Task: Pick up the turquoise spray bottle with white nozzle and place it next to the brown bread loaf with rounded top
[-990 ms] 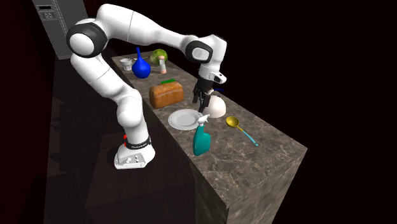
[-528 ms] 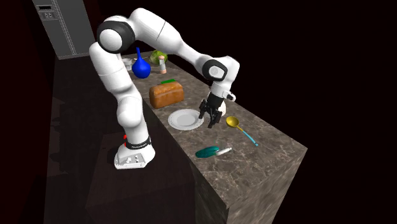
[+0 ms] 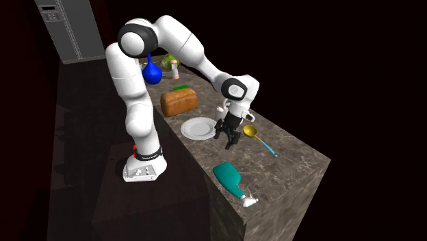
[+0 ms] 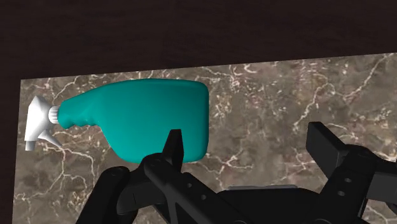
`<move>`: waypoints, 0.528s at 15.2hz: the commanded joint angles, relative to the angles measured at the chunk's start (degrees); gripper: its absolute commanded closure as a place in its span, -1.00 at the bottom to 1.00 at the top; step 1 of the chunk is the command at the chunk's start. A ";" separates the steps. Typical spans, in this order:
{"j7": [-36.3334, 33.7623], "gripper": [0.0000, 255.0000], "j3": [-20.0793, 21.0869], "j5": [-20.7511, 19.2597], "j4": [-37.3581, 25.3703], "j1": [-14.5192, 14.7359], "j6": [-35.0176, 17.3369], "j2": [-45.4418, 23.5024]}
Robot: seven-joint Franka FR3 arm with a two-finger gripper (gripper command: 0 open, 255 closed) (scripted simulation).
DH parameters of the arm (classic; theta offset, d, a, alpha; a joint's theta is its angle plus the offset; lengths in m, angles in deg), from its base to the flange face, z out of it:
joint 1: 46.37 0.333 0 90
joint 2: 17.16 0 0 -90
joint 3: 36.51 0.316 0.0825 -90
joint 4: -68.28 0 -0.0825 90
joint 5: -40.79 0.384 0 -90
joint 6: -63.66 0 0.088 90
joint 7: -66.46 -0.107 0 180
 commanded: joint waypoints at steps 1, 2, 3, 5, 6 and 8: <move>-0.04 -1.00 -0.25 -0.36 1.39 -0.24 -1.73 -0.29; -0.07 -1.00 -0.31 -0.45 1.77 -0.29 -2.18 -0.36; -0.07 -1.00 -0.31 -0.45 1.77 -0.29 -2.18 -0.36; -0.07 -1.00 -0.31 -0.45 1.77 -0.29 -2.18 -0.36; -0.07 -1.00 -0.31 -0.45 1.77 -0.29 -2.18 -0.36; -0.07 -1.00 -0.31 -0.45 1.77 -0.29 -2.18 -0.36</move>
